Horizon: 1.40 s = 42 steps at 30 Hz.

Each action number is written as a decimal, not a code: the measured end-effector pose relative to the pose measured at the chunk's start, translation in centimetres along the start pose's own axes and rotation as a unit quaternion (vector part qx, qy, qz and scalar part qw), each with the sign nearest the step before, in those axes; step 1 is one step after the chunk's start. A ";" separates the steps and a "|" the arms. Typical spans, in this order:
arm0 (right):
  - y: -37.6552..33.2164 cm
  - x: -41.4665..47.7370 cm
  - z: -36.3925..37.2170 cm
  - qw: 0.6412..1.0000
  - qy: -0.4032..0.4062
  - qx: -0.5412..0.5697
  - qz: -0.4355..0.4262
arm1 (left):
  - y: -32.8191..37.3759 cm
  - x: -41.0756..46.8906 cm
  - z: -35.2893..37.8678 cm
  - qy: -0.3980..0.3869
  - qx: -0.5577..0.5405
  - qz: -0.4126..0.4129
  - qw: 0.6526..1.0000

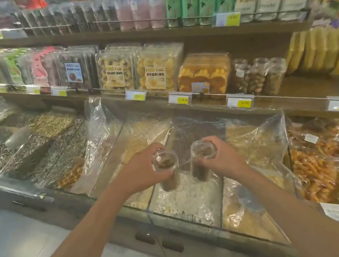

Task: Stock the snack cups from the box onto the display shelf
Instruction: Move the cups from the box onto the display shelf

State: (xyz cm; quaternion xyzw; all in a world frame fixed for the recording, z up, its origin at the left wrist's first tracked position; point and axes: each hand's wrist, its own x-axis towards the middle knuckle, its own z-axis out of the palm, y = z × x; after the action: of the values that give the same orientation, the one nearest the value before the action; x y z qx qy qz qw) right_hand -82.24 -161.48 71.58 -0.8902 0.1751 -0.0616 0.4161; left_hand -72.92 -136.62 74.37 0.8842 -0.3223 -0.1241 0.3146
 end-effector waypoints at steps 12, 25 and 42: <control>2.4 8.9 -8.6 0.987 0.134 -0.020 0.089 | 4.7 18.7 -1.5 -0.079 0.014 0.147 0.986; 6.1 12.1 -25.7 0.943 0.283 -0.056 0.166 | 15.6 33.0 1.9 -0.141 -0.002 0.256 0.956; 18.8 26.3 -38.1 0.938 0.304 -0.066 0.155 | 22.8 43.9 8.4 -0.106 0.019 0.207 0.972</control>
State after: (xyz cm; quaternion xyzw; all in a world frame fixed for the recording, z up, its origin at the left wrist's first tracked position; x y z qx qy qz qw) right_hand -72.42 -209.56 80.87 -0.8163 0.4324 -0.2521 0.2883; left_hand -54.26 -182.60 81.71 0.7857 -0.5324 -0.1429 0.2807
